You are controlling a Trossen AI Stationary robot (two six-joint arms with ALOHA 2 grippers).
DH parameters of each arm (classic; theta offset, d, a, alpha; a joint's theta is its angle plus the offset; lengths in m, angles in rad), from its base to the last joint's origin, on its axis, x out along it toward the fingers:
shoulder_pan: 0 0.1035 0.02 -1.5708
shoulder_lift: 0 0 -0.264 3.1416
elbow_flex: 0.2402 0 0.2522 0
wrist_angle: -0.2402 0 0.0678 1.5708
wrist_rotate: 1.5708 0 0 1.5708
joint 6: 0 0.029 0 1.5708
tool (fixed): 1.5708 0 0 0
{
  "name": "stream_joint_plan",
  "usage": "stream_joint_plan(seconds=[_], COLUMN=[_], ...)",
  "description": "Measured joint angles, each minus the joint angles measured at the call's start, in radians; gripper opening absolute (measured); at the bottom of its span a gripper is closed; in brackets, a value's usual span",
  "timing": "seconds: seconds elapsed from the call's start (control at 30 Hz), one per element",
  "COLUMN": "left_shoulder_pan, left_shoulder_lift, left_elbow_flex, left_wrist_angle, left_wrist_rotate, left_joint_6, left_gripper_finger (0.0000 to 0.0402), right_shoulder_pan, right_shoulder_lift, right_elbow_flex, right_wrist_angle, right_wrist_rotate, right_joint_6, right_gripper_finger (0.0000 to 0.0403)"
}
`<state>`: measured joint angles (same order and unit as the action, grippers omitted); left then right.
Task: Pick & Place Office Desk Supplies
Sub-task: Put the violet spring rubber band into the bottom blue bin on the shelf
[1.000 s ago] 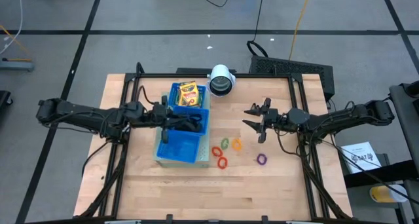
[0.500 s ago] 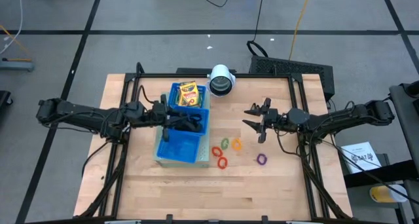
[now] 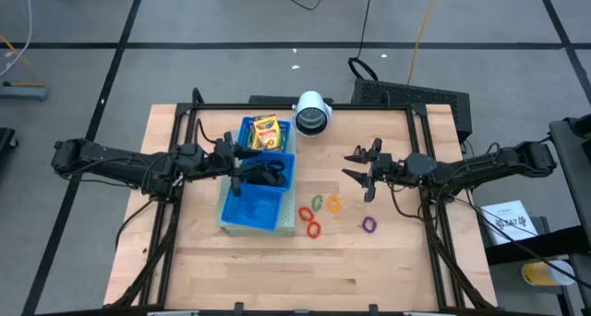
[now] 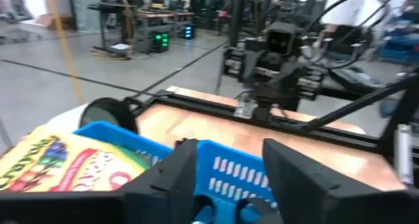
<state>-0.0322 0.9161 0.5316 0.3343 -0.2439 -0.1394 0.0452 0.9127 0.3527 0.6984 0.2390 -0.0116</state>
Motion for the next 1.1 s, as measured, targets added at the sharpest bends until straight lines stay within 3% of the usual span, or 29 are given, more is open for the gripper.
stream_joint_plan(seconds=[0.17, 0.33, 0.5, 0.63, 0.77, 1.1], left_shoulder_pan=[0.0, 0.0, 0.0, 0.0, 0.0, 0.0], left_shoulder_lift=[0.0, 0.0, 0.0, 0.0, 0.0, 0.0], left_elbow_flex=[0.0, 0.0, 0.0, 0.0, 0.0, 0.0], left_wrist_angle=[-0.015, -0.015, -0.015, -0.015, -0.015, -0.017], left_wrist_rotate=[-0.047, -0.047, -0.047, -0.047, -0.047, -0.047], left_joint_6=[0.034, 0.032, 0.032, 0.032, 0.032, 0.031], left_gripper_finger=[0.023, 0.0254, 0.0262, 0.026, 0.0258, 0.0257], right_shoulder_pan=[0.0, 0.0, 0.0, -0.001, -0.03, -0.047], right_shoulder_lift=[0.0, 0.0, 0.0, 0.0, 0.008, 0.031], right_elbow_flex=[0.0, 0.001, 0.001, 0.001, -0.005, -0.215], right_wrist_angle=[-0.005, -0.067, -0.241, -0.481, -0.675, -0.473], right_wrist_rotate=[0.0, 0.027, 0.277, 0.479, 0.52, 0.513], right_joint_6=[0.0, 0.0, 0.013, 0.111, 0.209, 0.317], right_gripper_finger=[0.0167, 0.0165, 0.017, 0.0179, 0.0185, 0.0182])
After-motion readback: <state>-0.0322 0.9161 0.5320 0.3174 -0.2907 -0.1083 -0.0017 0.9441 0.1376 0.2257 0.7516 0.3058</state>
